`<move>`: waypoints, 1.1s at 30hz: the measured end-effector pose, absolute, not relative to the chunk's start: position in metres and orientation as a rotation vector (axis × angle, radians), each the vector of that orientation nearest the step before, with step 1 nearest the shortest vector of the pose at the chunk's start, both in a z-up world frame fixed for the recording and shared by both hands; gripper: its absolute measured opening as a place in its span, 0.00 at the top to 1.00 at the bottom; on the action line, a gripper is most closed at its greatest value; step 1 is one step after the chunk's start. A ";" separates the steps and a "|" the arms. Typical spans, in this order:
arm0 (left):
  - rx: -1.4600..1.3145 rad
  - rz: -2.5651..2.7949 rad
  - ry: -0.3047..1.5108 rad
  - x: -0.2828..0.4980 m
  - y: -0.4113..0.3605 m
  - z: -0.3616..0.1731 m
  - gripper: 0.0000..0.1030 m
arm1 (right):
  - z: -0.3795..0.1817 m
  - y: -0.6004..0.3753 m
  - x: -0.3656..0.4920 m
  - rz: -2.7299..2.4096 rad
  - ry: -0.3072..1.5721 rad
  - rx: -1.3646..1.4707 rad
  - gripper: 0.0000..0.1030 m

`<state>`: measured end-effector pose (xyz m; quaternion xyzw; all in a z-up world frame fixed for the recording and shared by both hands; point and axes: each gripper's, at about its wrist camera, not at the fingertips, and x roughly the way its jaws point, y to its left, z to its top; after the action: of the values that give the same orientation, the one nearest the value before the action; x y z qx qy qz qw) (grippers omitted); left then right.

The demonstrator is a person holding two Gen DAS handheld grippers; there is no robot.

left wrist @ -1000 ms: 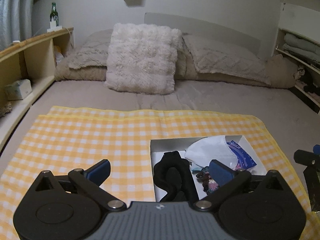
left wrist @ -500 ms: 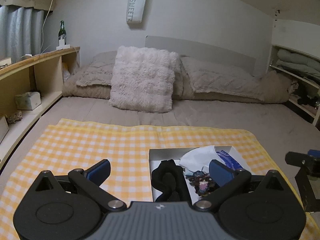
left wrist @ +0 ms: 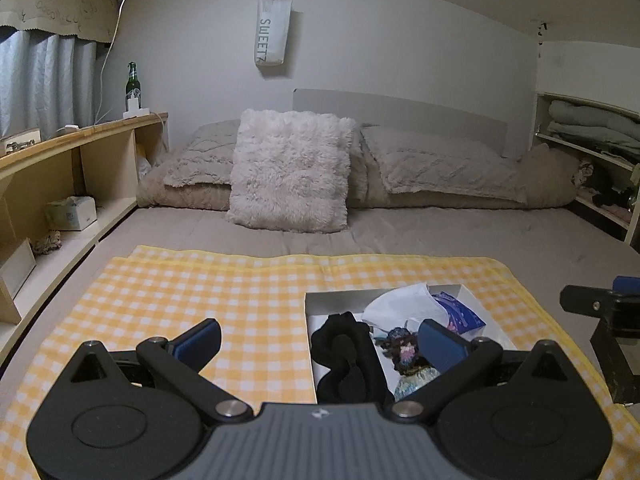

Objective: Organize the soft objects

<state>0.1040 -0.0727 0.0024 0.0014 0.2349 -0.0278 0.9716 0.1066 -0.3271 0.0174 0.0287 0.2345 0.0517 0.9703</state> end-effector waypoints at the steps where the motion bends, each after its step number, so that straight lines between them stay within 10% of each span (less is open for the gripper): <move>1: 0.001 -0.057 0.476 0.102 -0.073 0.002 0.00 | 0.017 -0.326 0.105 0.103 0.472 0.055 0.00; 33: 0.026 -0.026 0.483 0.079 -0.069 -0.005 0.00 | 0.012 -0.313 0.065 0.098 0.431 -0.010 0.00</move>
<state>0.0786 -0.0694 -0.0054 0.0130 0.2394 -0.0130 0.9708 0.0645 -0.3125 0.0118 -0.0049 0.2136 0.0488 0.9757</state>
